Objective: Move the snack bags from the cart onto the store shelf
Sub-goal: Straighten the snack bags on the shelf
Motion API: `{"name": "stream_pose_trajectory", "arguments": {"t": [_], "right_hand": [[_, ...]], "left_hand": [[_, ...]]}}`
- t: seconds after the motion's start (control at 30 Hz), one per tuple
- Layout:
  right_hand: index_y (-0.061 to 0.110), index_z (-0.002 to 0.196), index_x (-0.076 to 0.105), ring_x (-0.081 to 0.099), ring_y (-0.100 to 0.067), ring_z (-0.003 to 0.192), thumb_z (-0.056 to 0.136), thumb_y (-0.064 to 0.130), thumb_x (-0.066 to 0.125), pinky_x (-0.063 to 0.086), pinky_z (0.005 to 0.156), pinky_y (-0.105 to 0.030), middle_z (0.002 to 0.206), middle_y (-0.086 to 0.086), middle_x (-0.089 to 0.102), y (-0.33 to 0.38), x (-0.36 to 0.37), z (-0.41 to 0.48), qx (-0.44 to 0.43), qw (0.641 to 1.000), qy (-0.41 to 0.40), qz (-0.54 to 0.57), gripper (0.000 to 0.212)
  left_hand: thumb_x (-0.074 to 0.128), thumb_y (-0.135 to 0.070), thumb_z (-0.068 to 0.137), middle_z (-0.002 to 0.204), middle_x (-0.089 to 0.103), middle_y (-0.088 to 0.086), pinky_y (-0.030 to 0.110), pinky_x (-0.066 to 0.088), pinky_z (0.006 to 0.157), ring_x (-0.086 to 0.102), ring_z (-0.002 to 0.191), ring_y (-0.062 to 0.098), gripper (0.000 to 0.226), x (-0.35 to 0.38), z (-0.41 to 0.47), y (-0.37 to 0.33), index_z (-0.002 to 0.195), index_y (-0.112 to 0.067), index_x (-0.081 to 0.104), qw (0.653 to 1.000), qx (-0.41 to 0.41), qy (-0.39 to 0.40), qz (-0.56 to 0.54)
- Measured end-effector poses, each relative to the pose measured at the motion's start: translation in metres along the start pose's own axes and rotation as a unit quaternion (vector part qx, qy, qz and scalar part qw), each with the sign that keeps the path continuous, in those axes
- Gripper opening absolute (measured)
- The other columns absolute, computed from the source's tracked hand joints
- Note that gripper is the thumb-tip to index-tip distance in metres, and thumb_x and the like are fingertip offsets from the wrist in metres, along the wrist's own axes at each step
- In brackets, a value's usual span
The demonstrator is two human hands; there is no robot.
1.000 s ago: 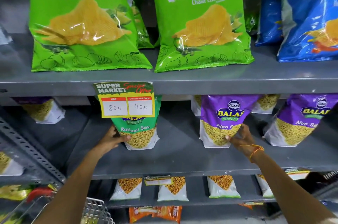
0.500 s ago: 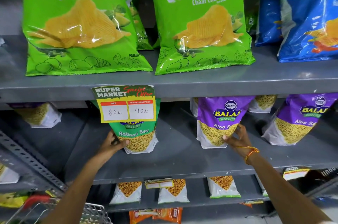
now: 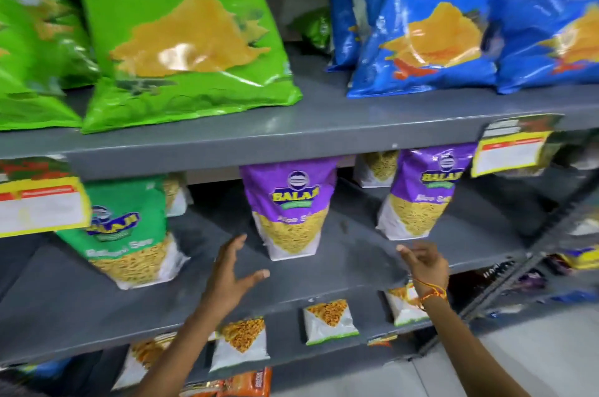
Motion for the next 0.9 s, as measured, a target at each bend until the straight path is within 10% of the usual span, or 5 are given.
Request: {"name": "stream_pose_trajectory", "arguments": {"t": [0.13, 0.23, 0.5, 0.9], "right_hand": [[0.021, 0.099, 0.045, 0.051, -0.006, 0.075, 0.047, 0.036, 0.086, 0.042, 0.064, -0.011, 0.085, -0.004, 0.048, 0.014, -0.042, 0.055, -0.008, 0.999, 0.025, 0.046, 0.068], [-0.003, 0.128, 0.032, 0.048, -0.035, 0.096, 0.009, 0.07, 0.075, 0.046, 0.077, -0.018, 0.116, -0.027, 0.047, 0.022, -0.042, 0.096, -0.003, 0.993, 0.102, 0.066, 0.146], [0.013, 0.101, 0.059, 0.066, -0.012, 0.086, 0.034, 0.048, 0.088, 0.055, 0.069, -0.023, 0.096, -0.01, 0.07, 0.009, -0.025, 0.134, -0.033, 0.968, 0.248, 0.014, 0.081], [0.015, 0.112, 0.048, 0.061, -0.031, 0.103, 0.037, 0.053, 0.086, 0.054, 0.087, -0.053, 0.114, -0.019, 0.063, 0.0, -0.028, 0.135, -0.019, 0.97, 0.242, 0.006, 0.093]], "left_hand": [[0.074, -0.074, 0.025, 0.126, 0.042, -0.01, 0.0, 0.035, 0.09, 0.046, 0.107, -0.013, 0.133, 0.036, 0.051, -0.031, 0.134, -0.016, 0.024, 0.997, -0.013, -0.009, -0.081], [0.079, -0.068, 0.015, 0.14, 0.035, 0.013, 0.028, 0.039, 0.106, 0.044, 0.121, 0.01, 0.155, 0.045, 0.072, -0.038, 0.138, -0.003, 0.011, 0.986, -0.045, -0.093, -0.127], [0.074, 0.008, 0.063, 0.114, 0.047, 0.011, -0.002, 0.043, 0.059, 0.052, 0.093, 0.018, 0.068, 0.066, 0.076, -0.052, 0.113, -0.012, 0.032, 0.976, -0.099, -0.172, -0.091], [0.077, -0.012, 0.049, 0.113, 0.055, 0.015, 0.039, 0.044, 0.084, 0.055, 0.098, 0.024, 0.079, 0.069, 0.067, -0.05, 0.116, -0.009, 0.036, 0.959, -0.15, -0.199, -0.133]]}}
Point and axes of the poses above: each hand's wrist, its own z-axis towards the middle knuckle, its own x-axis out of the palm, y = z × x, the point moved 2 cm from there along z, towards the middle knuckle
